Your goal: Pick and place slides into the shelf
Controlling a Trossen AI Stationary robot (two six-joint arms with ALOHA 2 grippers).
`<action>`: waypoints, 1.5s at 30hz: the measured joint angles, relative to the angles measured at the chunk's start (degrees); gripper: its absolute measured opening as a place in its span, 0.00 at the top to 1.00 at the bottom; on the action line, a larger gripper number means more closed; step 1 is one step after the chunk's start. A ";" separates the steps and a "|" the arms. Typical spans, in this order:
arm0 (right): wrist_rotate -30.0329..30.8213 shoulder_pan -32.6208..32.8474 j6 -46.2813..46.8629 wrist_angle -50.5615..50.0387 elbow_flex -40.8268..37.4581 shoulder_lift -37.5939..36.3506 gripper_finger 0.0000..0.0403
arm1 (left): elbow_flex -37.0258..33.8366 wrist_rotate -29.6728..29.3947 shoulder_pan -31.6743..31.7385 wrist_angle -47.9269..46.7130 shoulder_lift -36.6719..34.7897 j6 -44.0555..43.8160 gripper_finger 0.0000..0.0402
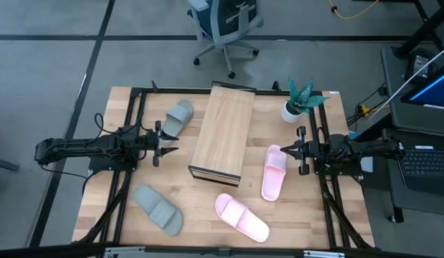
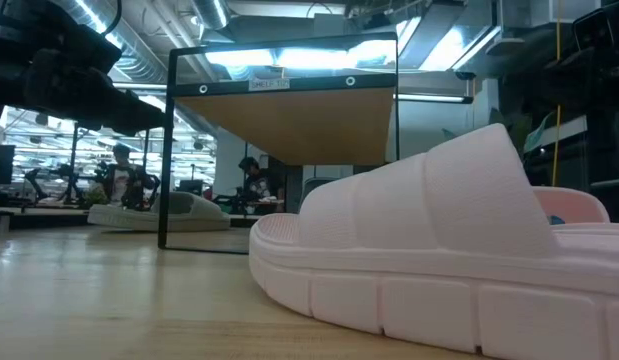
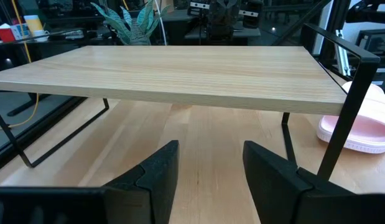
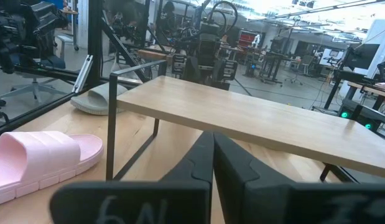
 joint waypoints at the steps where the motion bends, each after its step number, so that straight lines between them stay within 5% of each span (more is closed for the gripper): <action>1: 0.00 0.01 0.00 -0.02 0.00 -0.01 0.97 | 0.01 0.00 -0.02 -0.01 -0.02 -0.01 0.57; 41: 0.00 0.01 -0.02 0.18 -0.02 -0.02 0.97 | 0.00 0.00 -0.01 0.02 -0.01 0.00 0.57; 45: -0.03 0.02 6.77 0.06 0.00 0.00 0.97 | 0.00 0.00 0.01 0.40 0.01 -0.12 0.57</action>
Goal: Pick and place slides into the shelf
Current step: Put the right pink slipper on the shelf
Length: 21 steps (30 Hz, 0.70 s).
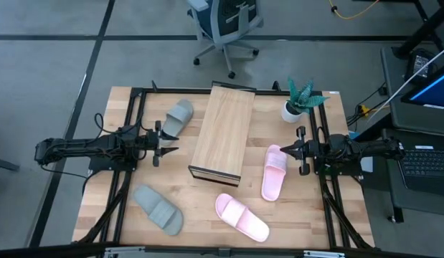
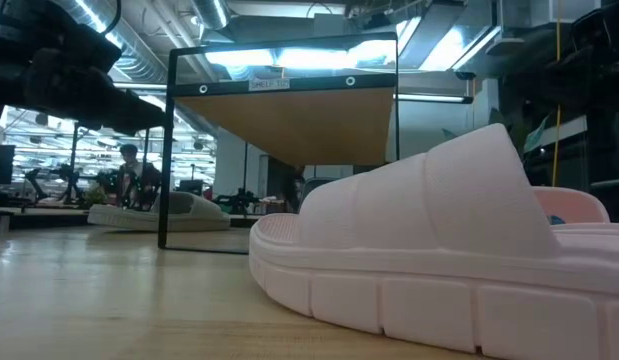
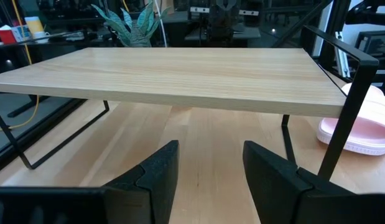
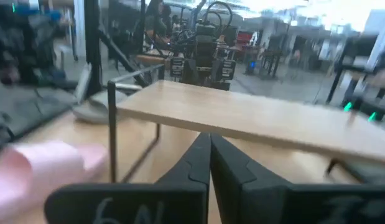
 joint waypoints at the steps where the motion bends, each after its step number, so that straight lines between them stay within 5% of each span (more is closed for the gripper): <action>1: 0.01 0.00 3.00 -0.03 -0.02 0.00 0.97 | 0.01 -0.06 -0.02 0.07 -0.01 -0.05 0.57; 12: 1.50 -0.02 16.59 1.00 0.00 0.08 0.97 | 0.21 -4.06 0.00 1.03 0.00 -9.43 0.57; 21: 1.69 -0.02 15.25 4.01 0.00 0.09 0.97 | 0.49 -3.39 -0.01 18.10 -0.02 -14.74 0.70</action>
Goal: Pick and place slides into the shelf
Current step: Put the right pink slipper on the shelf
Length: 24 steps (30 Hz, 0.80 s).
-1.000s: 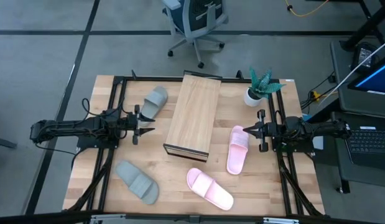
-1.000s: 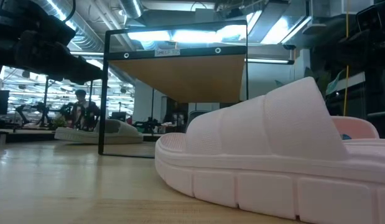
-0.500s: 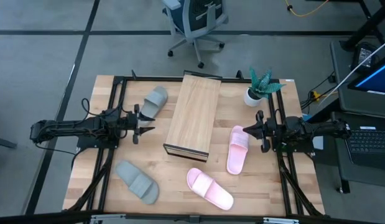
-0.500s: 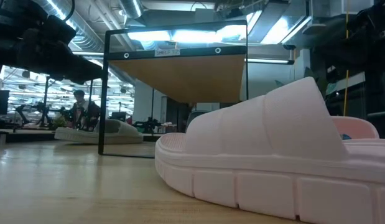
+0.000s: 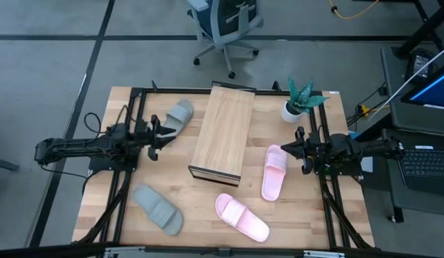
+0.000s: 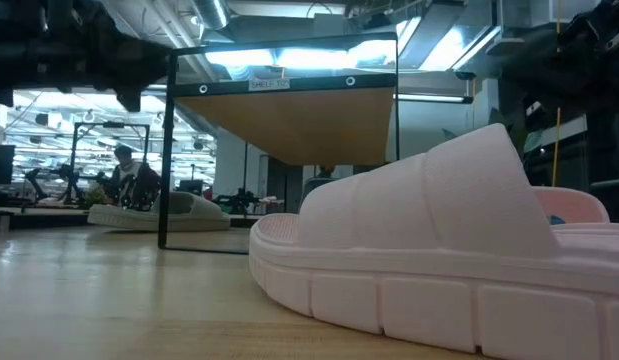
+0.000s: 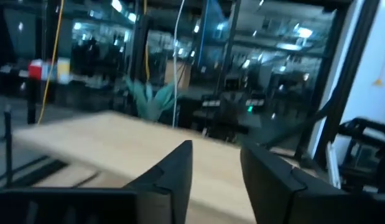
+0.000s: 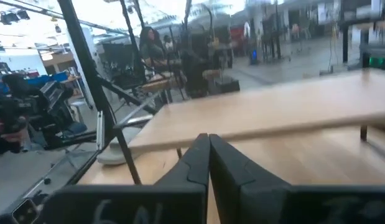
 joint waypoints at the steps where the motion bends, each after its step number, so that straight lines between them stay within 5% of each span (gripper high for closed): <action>1: 0.01 0.00 -1.07 1.37 0.00 0.00 0.97 | 0.00 0.35 -0.02 0.43 0.00 -0.02 0.72; 9: -0.09 0.00 -6.12 3.47 0.00 -0.02 0.98 | 0.00 0.83 -0.02 -0.37 0.07 -0.15 0.98; 14: -0.10 0.00 -5.50 3.25 0.00 -0.02 0.99 | 0.00 0.90 -0.02 -0.39 0.07 -0.95 0.99; 19: 2.01 -0.07 -2.80 0.57 2.66 0.02 0.99 | 2.16 0.67 0.00 -0.33 0.10 -10.58 1.00; 24: 2.09 -0.07 -5.68 -3.58 8.67 1.67 1.00 | 11.75 -0.36 -0.02 -13.28 1.69 -7.48 1.00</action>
